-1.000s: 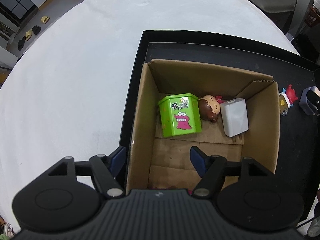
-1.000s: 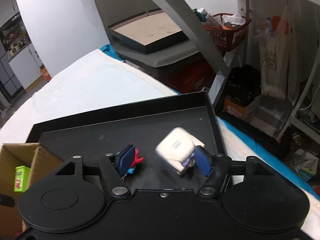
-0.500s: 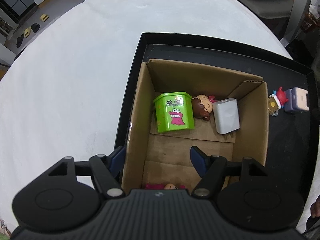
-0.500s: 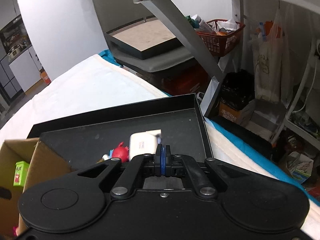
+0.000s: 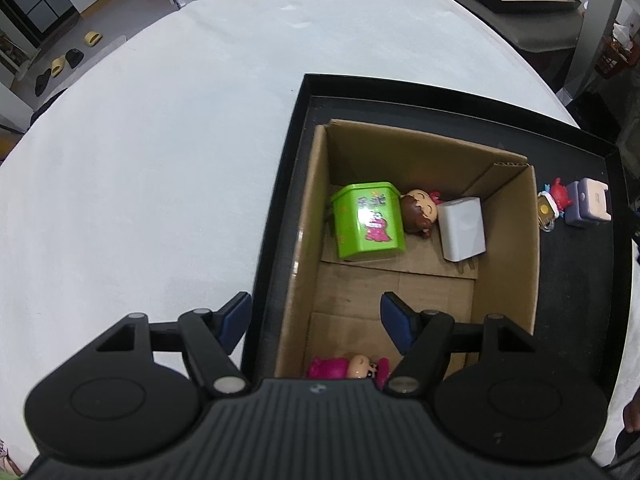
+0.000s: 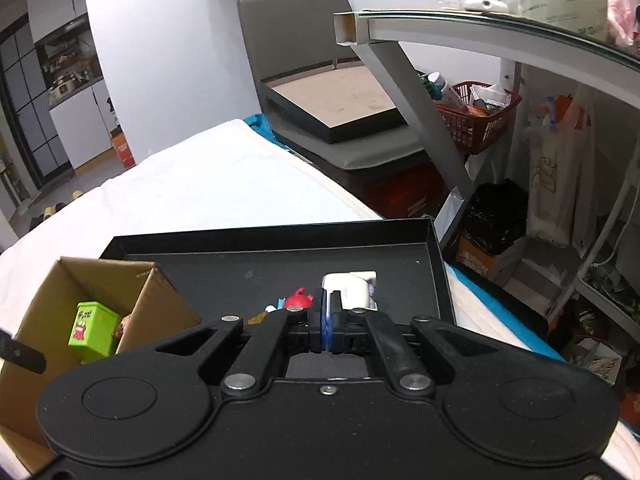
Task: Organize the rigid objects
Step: 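Move the right gripper to the white-and-lavender cube figure and grasp it, then carry the cube figure with the right gripper over the box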
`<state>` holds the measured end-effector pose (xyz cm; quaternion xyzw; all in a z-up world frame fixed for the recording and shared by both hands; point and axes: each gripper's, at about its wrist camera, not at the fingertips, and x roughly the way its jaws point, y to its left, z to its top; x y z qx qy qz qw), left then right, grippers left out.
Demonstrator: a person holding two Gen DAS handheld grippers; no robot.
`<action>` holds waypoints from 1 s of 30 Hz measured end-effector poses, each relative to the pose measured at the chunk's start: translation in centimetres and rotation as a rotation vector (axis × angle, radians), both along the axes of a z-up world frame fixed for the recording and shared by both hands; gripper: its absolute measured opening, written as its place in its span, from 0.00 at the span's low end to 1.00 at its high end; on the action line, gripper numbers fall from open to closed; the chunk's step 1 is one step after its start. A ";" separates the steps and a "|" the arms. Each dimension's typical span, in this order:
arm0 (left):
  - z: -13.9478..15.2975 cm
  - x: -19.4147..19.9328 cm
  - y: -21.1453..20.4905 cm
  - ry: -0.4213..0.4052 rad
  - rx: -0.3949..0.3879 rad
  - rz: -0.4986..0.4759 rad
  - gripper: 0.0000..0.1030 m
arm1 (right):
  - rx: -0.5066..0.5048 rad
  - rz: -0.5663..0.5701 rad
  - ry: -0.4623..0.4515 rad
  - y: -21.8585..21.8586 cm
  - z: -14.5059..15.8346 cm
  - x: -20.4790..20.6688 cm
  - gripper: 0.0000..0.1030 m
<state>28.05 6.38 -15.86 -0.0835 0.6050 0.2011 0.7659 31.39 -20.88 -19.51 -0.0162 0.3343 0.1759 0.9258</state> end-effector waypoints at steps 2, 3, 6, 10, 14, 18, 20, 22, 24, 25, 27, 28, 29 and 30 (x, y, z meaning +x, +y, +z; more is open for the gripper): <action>0.1 0.0 0.3 0.000 0.005 -0.001 0.68 | -0.004 0.000 -0.013 0.3 -0.3 0.2 0.42; 0.1 0.1 0.4 0.000 0.008 -0.001 0.68 | -0.011 -0.004 -0.016 0.5 -0.4 0.3 0.43; 0.0 0.4 0.7 0.000 0.013 0.001 0.68 | -0.026 -0.008 0.002 0.9 -1.3 1.0 0.44; -0.1 1.0 0.7 -0.001 0.017 -0.002 0.68 | -0.042 -0.026 0.014 1.2 -2.3 1.8 0.44; -0.6 1.7 0.5 0.005 0.013 -0.005 0.68 | -0.053 -0.030 0.022 1.4 -3.2 2.5 0.47; -1.5 2.0 0.5 0.025 0.008 -0.001 0.68 | -0.090 -0.009 0.022 1.7 -4.5 2.8 0.45; -1.7 2.0 0.5 0.031 0.009 -0.002 0.68 | -0.080 -0.008 0.015 1.5 -4.7 2.8 0.41; -2.0 1.9 0.5 0.034 0.004 0.002 0.68 | -0.077 -0.003 0.007 1.4 -4.6 2.6 0.40; -2.0 1.8 0.6 0.035 -0.002 0.007 0.68 | -0.077 -0.013 0.006 1.3 -4.5 2.3 0.40; -2.0 1.7 0.7 0.034 -0.003 0.009 0.68 | -0.078 -0.017 0.004 1.2 -4.4 2.2 0.40; -1.8 1.5 0.8 0.030 -0.006 0.012 0.68 | -0.074 -0.018 0.001 1.1 -4.1 1.9 0.40; -1.7 1.4 0.8 0.026 -0.010 0.016 0.68 | -0.073 -0.019 -0.001 1.1 -3.9 1.8 0.40; -1.6 1.2 0.9 0.023 -0.014 0.019 0.68 | -0.074 -0.021 -0.004 1.0 -3.7 1.6 0.40; -1.5 1.1 0.9 0.019 -0.019 0.021 0.68 | -0.076 -0.023 -0.006 1.0 -3.5 1.4 0.40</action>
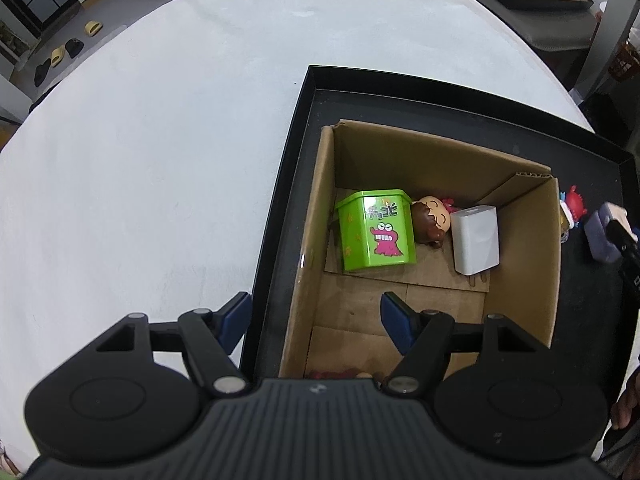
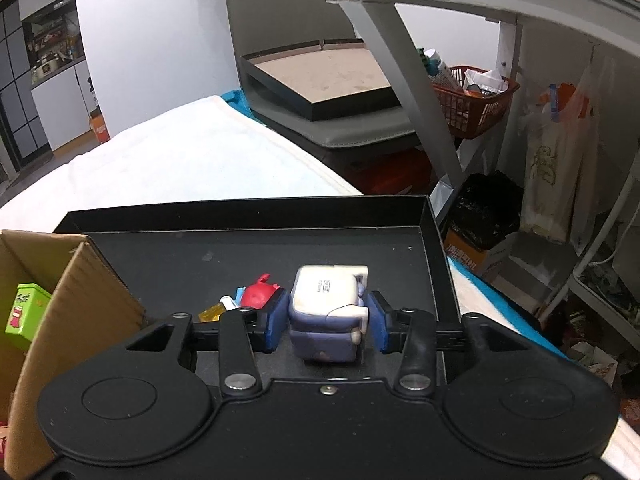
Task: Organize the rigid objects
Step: 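Carry the cube figure with the right gripper over the box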
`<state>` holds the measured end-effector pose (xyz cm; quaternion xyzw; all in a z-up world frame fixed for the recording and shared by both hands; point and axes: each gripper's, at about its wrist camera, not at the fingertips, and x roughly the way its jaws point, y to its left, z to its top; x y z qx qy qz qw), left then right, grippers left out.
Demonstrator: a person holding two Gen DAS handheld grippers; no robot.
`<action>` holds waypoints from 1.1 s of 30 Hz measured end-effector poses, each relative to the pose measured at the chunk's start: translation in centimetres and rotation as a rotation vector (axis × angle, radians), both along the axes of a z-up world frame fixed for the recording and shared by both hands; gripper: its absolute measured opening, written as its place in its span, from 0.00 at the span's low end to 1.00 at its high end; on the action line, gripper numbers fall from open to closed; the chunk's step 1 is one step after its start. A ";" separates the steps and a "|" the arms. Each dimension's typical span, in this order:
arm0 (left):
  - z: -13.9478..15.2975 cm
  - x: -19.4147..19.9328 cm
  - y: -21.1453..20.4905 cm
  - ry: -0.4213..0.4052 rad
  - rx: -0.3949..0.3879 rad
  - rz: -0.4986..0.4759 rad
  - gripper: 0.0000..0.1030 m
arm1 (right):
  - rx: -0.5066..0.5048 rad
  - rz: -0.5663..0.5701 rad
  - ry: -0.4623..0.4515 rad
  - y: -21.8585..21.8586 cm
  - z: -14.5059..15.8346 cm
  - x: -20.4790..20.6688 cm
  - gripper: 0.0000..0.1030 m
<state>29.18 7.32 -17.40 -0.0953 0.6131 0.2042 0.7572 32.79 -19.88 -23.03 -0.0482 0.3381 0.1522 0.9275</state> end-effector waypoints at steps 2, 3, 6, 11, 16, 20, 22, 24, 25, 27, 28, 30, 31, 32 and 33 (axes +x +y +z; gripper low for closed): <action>0.2 -0.3 0.0 -0.009 -0.010 0.003 0.68 | -0.008 -0.003 -0.001 -0.1 0.5 -0.5 0.40; 0.4 -0.5 0.0 -0.015 -0.017 0.003 0.68 | -0.007 -0.005 0.000 -0.2 0.8 -0.7 0.40; 0.6 -1.0 -0.2 -0.030 -0.035 0.002 0.68 | -0.001 -0.007 0.004 -0.6 1.7 -1.5 0.40; 0.7 -2.0 -0.1 -0.045 -0.072 0.007 0.68 | -0.004 -0.004 -0.004 -0.7 3.4 -2.6 0.40; 0.9 -2.7 0.5 -0.065 -0.101 0.021 0.68 | -0.004 0.017 -0.005 -0.2 4.7 -4.1 0.40; 1.1 -3.1 0.9 -0.086 -0.126 0.025 0.67 | -0.020 0.034 -0.004 0.6 5.5 -4.9 0.40; 1.0 -3.2 1.2 -0.093 -0.141 0.026 0.68 | -0.016 0.041 -0.003 1.1 6.1 -5.3 0.40; 0.8 -3.6 1.6 -0.098 -0.157 0.030 0.67 | -0.008 0.049 -0.003 1.7 6.8 -5.7 0.40; 0.7 -3.7 1.7 -0.101 -0.164 0.033 0.67 | -0.003 0.054 -0.002 2.1 7.2 -5.9 0.40; 0.5 -4.0 2.2 -0.108 -0.183 0.036 0.67 | 0.005 0.066 0.002 2.9 7.8 -6.3 0.40; 0.4 -4.1 2.5 -0.111 -0.191 0.038 0.67 | 0.009 0.073 0.004 3.4 8.2 -6.4 0.40; 0.2 -4.3 3.0 -0.118 -0.205 0.038 0.67 | 0.017 0.086 0.010 4.3 8.7 -6.7 0.40; 0.0 -4.4 3.2 -0.122 -0.211 0.037 0.67 | 0.021 0.093 0.014 4.8 9.0 -6.9 0.40; -0.1 -4.5 3.3 -0.125 -0.218 0.035 0.67 | 0.023 0.101 0.018 5.3 9.2 -7.0 0.40; -0.3 -4.6 3.5 -0.126 -0.225 0.031 0.67 | 0.026 0.109 0.023 5.8 9.5 -7.1 0.40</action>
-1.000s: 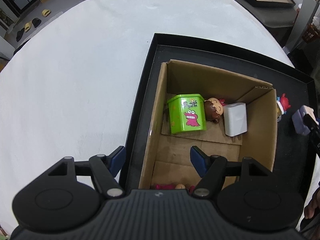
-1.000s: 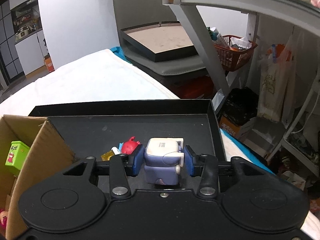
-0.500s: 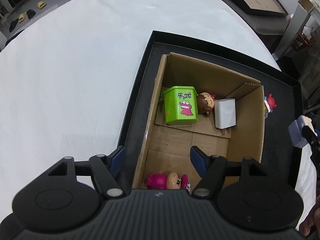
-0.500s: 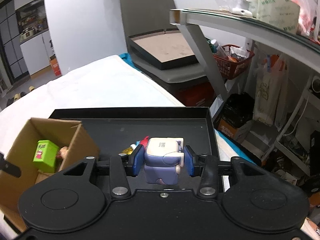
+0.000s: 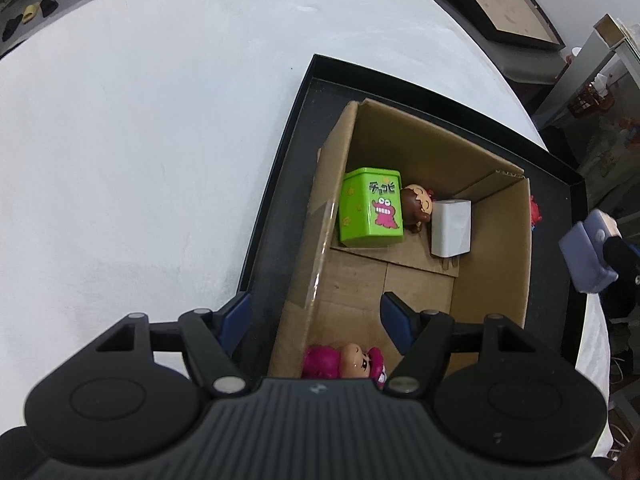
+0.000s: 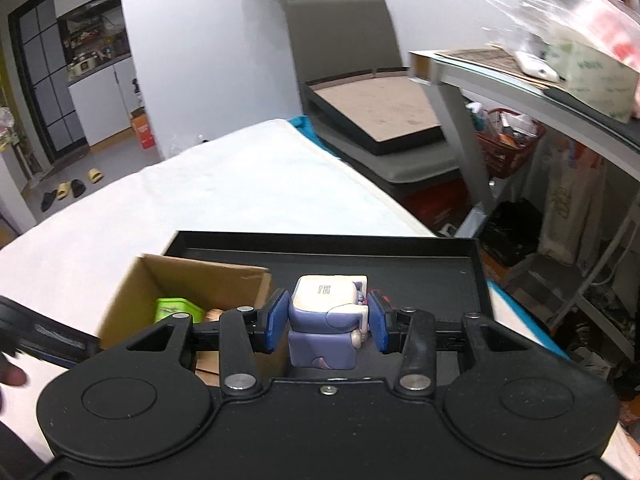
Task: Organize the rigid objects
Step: 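Carry the cube figure with the right gripper over the box, then lower the cube figure into the box and open the right gripper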
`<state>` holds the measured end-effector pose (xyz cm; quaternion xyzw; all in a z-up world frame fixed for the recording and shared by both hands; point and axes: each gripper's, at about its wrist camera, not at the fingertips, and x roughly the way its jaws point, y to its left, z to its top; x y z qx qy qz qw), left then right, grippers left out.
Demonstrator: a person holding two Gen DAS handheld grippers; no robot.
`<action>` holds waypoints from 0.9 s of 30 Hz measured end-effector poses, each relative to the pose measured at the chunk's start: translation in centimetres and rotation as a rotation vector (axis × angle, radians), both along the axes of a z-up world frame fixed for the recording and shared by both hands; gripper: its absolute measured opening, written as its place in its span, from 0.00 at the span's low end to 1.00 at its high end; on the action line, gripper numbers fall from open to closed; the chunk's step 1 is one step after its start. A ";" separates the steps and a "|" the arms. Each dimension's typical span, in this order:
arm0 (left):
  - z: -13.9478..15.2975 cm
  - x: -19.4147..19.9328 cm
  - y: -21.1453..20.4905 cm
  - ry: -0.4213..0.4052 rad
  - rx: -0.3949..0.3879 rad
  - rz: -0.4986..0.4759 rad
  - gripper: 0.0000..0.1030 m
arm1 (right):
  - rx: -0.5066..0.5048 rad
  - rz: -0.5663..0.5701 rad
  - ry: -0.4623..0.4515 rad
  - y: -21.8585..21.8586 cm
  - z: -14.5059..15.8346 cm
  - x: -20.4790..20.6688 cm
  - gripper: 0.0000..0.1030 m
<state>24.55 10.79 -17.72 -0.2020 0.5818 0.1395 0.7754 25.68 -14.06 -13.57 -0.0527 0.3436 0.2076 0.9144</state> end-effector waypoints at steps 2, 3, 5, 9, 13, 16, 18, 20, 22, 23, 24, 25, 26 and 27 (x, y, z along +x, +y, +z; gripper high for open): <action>-0.4 -0.1 0.2 0.002 -0.018 -0.008 0.67 | 0.004 0.015 0.011 0.9 0.3 -0.3 0.40; -0.6 -0.1 0.3 0.004 -0.028 -0.012 0.65 | 0.004 0.023 0.016 1.3 0.5 -0.4 0.40; -0.9 -0.1 0.5 0.008 -0.039 -0.018 0.64 | 0.008 0.035 0.033 2.1 0.8 -0.5 0.40; -1.2 -0.1 1.0 0.017 -0.048 -0.030 0.64 | 0.012 0.065 0.066 3.7 1.2 -0.7 0.40; -1.7 -0.2 1.6 0.028 -0.081 -0.029 0.57 | 0.010 0.100 0.101 5.6 0.9 -0.8 0.40; -2.3 -0.3 2.1 0.038 -0.114 -0.026 0.46 | -0.002 0.123 0.130 7.1 0.3 -0.9 0.41; -2.7 -0.4 2.3 0.050 -0.134 -0.024 0.38 | -0.010 0.132 0.153 8.0 -0.3 -1.0 0.41; -3.1 -0.4 2.4 0.069 -0.142 -0.029 0.28 | -0.014 0.140 0.176 8.7 -0.8 -1.1 0.41; -3.4 -0.4 2.4 0.079 -0.152 -0.033 0.23 | -0.021 0.146 0.197 9.5 -1.3 -1.2 0.41; -3.4 -0.3 2.5 0.082 -0.160 -0.034 0.23 | -0.023 0.148 0.207 9.8 -1.5 -1.2 0.41; -3.4 -0.3 2.5 0.082 -0.157 -0.034 0.22 | -0.025 0.150 0.216 10.1 -1.8 -1.3 0.41; -3.4 -0.3 2.5 0.080 -0.155 -0.036 0.22 | -0.025 0.152 0.226 10.5 -2.0 -1.3 0.41; -3.4 -0.3 2.5 0.080 -0.156 -0.037 0.22 | -0.024 0.154 0.236 10.7 -2.3 -1.3 0.41; -3.4 -0.3 2.5 0.081 -0.159 -0.036 0.21 | -0.022 0.156 0.246 11.0 -2.6 -1.4 0.41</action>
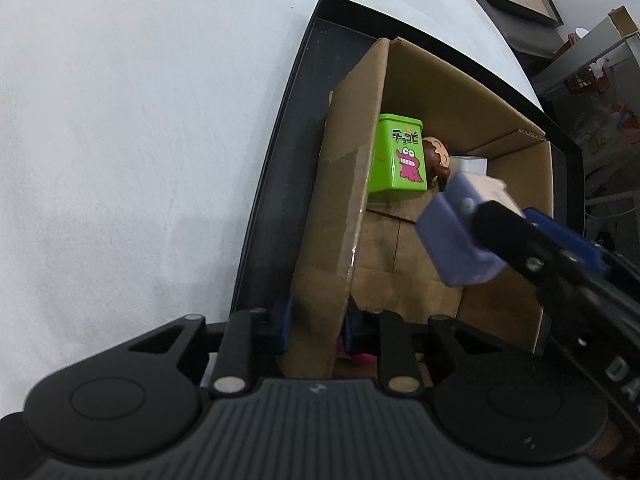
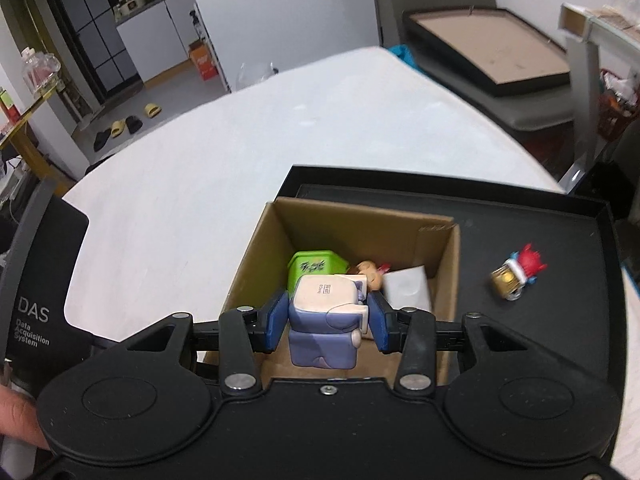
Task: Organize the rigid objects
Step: 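Lower the cube figure into the box and open the right gripper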
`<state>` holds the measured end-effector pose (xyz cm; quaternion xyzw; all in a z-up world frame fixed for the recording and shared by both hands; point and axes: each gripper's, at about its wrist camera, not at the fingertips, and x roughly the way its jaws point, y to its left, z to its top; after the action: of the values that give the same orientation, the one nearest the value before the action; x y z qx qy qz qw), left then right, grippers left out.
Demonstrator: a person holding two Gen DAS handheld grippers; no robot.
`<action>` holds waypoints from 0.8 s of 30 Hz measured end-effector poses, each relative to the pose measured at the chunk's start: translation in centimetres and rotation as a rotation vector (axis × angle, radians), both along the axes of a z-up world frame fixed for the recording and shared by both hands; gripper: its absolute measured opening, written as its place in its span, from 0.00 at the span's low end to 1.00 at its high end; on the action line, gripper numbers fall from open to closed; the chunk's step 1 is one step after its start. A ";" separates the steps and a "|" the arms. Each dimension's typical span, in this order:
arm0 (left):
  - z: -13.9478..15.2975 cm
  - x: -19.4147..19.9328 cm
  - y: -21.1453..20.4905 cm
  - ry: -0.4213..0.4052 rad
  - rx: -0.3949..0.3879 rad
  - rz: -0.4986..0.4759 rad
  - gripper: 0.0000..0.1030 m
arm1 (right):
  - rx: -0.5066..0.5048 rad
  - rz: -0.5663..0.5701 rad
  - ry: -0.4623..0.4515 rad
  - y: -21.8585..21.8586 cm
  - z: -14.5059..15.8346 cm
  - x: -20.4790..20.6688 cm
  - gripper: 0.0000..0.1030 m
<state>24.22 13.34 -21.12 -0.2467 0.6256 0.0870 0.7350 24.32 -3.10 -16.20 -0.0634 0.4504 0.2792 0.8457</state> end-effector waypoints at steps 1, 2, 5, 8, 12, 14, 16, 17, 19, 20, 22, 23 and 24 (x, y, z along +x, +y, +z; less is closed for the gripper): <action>0.0 0.0 0.1 0.001 -0.005 0.001 0.21 | 0.002 -0.002 0.008 0.1 -0.2 0.0 0.41; -0.1 0.1 0.2 0.002 -0.010 0.003 0.21 | 0.007 -0.013 0.016 0.2 -0.4 0.0 0.41; -0.1 0.1 0.2 0.004 -0.010 0.002 0.21 | 0.039 -0.018 0.034 0.3 -1.2 0.4 0.41; -0.1 0.1 0.1 0.000 -0.007 0.004 0.21 | 0.041 -0.028 0.079 0.1 -2.0 0.7 0.42; -0.2 0.3 -0.1 0.000 -0.004 0.001 0.21 | 0.057 -0.027 0.070 -0.6 -1.8 0.3 0.41; -0.3 0.3 -0.3 0.003 -0.001 0.000 0.21 | 0.078 -0.025 0.059 -1.1 -1.3 0.0 0.41; -0.3 0.2 -0.4 -0.003 -0.001 0.002 0.21 | 0.086 -0.027 0.045 -1.8 -0.5 -0.3 0.41; -0.3 0.0 -0.5 -0.007 0.005 0.000 0.21 | 0.092 -0.029 0.038 -2.3 -0.1 -0.5 0.41; 0.0 -0.2 -0.7 -0.012 0.022 -0.005 0.21 | 0.100 -0.040 0.032 -3.2 0.6 -0.4 0.41; 0.0 -0.3 -0.8 -0.012 0.024 -0.002 0.21 | 0.098 -0.043 0.028 -3.6 0.9 -0.4 0.41; 0.3 -0.4 -0.9 -0.013 0.027 -0.003 0.21 | 0.096 -0.054 0.012 -4.6 1.5 -0.6 0.41; 0.4 -0.4 -1.0 -0.009 0.032 -0.005 0.21 | 0.097 -0.060 0.008 -5.1 1.7 -0.6 0.41; 0.5 -0.4 -1.1 -0.004 0.041 -0.007 0.20 | 0.098 -0.067 0.007 -5.5 1.9 -0.5 0.41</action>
<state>23.82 12.22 -20.65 -0.2294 0.6231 0.0966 0.7415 23.79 -8.56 -14.29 -0.0061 0.4411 0.2727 0.8550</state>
